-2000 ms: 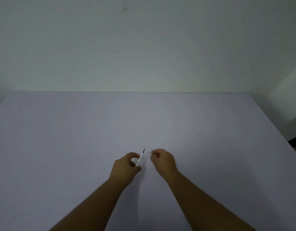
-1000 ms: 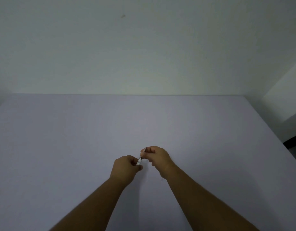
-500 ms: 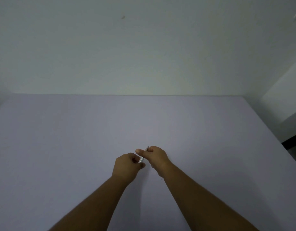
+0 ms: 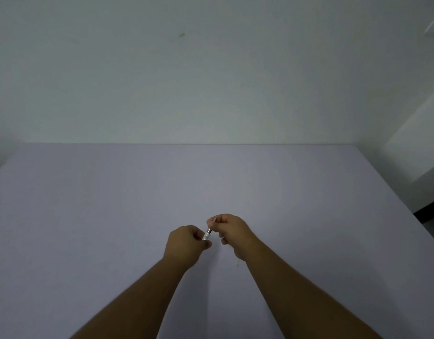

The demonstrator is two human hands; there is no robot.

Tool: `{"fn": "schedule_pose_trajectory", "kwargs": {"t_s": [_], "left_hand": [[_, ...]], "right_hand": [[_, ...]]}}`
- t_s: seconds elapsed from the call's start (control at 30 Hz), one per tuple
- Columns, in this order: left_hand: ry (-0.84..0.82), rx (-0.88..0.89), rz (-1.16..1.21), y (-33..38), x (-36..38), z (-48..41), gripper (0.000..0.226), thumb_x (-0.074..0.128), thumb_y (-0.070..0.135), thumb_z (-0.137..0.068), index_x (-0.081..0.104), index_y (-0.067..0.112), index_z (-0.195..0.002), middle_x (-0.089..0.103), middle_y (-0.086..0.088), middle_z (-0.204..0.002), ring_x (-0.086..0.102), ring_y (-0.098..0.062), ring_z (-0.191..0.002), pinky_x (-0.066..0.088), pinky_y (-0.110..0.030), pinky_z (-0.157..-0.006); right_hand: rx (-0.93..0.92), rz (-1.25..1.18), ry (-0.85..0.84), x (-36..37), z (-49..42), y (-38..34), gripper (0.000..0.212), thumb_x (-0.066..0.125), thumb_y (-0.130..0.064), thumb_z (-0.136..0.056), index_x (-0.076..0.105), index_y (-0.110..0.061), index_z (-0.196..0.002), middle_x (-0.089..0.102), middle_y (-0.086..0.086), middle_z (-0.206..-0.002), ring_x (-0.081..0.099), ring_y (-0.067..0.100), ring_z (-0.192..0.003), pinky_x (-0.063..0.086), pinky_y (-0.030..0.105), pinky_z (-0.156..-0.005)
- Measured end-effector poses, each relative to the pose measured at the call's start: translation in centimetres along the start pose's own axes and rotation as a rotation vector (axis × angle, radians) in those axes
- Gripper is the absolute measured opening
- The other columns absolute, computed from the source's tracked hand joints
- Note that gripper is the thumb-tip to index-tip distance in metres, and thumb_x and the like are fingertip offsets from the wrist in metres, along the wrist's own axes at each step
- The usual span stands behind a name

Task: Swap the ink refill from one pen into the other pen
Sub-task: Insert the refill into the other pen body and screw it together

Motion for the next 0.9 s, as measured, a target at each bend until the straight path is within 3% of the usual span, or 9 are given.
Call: {"fn": "schedule_pose_trajectory", "kwargs": {"t_s": [0.1, 0.2, 0.27, 0.4, 0.53, 0.7, 0.83, 0.9], "left_hand": [[-0.013, 0.003, -0.011, 0.3, 0.2, 0.3, 0.012, 0.075, 0.025, -0.075, 0.066, 0.017, -0.078, 0.061, 0.005, -0.066, 0.056, -0.009, -0.058, 0.048, -0.022, -0.052], [-0.009, 0.003, 0.013, 0.6, 0.0, 0.1, 0.012, 0.076, 0.025, -0.075, 0.065, 0.02, -0.074, 0.062, 0.004, -0.066, 0.054, -0.007, -0.053, 0.043, -0.017, -0.043], [-0.013, 0.012, 0.01, 0.9, -0.1, 0.0, 0.013, 0.076, 0.024, -0.074, 0.063, 0.021, -0.072, 0.061, 0.006, -0.065, 0.054, -0.006, -0.053, 0.041, -0.016, -0.043], [-0.034, 0.021, -0.033, 0.9, 0.3, 0.3, 0.015, 0.076, 0.026, -0.074, 0.062, 0.022, -0.07, 0.06, 0.007, -0.064, 0.054, -0.007, -0.055, 0.047, -0.02, -0.05], [-0.036, -0.001, -0.018, 1.0, 0.1, 0.3, 0.016, 0.076, 0.026, -0.075, 0.062, 0.023, -0.07, 0.062, 0.005, -0.066, 0.055, -0.007, -0.051, 0.041, -0.015, -0.04], [-0.047, 0.014, -0.039, 1.3, 0.3, 0.5, 0.015, 0.075, 0.027, -0.075, 0.062, 0.023, -0.07, 0.062, 0.006, -0.067, 0.055, -0.005, -0.052, 0.038, -0.014, -0.041], [-0.031, 0.011, -0.013, 1.7, 0.1, 0.3, 0.012, 0.076, 0.025, -0.075, 0.065, 0.02, -0.074, 0.062, 0.004, -0.068, 0.056, -0.008, -0.052, 0.043, -0.016, -0.039], [-0.033, 0.022, -0.026, 1.8, 0.1, 0.3, 0.013, 0.076, 0.025, -0.075, 0.066, 0.018, -0.077, 0.062, 0.004, -0.067, 0.056, -0.009, -0.055, 0.048, -0.02, -0.045]], "right_hand": [[0.046, 0.132, 0.044, -0.3, 0.0, -0.4, 0.027, 0.07, -0.045, -0.076, 0.059, -0.02, -0.073, 0.059, -0.004, -0.074, 0.049, 0.01, -0.065, 0.041, 0.024, -0.06], [0.038, 0.013, -0.006, -0.5, 0.0, -0.6, 0.015, 0.066, -0.039, -0.08, 0.065, -0.024, -0.08, 0.064, -0.004, -0.084, 0.051, 0.012, -0.072, 0.043, 0.024, -0.061], [0.012, -0.004, -0.016, -0.7, 0.0, -0.9, 0.008, 0.067, -0.032, -0.081, 0.067, -0.025, -0.076, 0.065, -0.005, -0.08, 0.051, 0.012, -0.07, 0.043, 0.023, -0.059], [0.046, 0.233, 0.055, -1.0, 0.2, -1.0, 0.034, 0.067, -0.053, -0.074, 0.058, -0.021, -0.067, 0.059, -0.006, -0.069, 0.05, 0.01, -0.063, 0.04, 0.023, -0.057], [0.006, 0.031, -0.003, -0.8, 0.4, -0.5, 0.011, 0.064, -0.037, -0.081, 0.065, -0.027, -0.076, 0.066, -0.008, -0.081, 0.053, 0.011, -0.074, 0.044, 0.024, -0.064], [0.023, 0.171, 0.078, -1.0, 0.5, -0.5, 0.034, 0.067, -0.052, -0.074, 0.058, -0.02, -0.067, 0.06, -0.005, -0.071, 0.05, 0.009, -0.063, 0.04, 0.023, -0.058], [-0.021, -0.036, 0.016, -1.1, 0.7, -0.4, 0.01, 0.066, -0.033, -0.081, 0.067, -0.025, -0.074, 0.063, -0.008, -0.077, 0.051, 0.009, -0.07, 0.042, 0.023, -0.065], [-0.012, 0.034, 0.033, -1.1, 0.6, -0.4, 0.022, 0.068, -0.038, -0.079, 0.063, -0.018, -0.072, 0.061, -0.004, -0.073, 0.048, 0.012, -0.065, 0.041, 0.026, -0.063]]}}
Point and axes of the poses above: each hand's wrist, its own z-axis away from the middle knuckle, its own x-axis out of the palm, y = z × x, the point moved 3 cm from there along -z, towards the middle knuckle
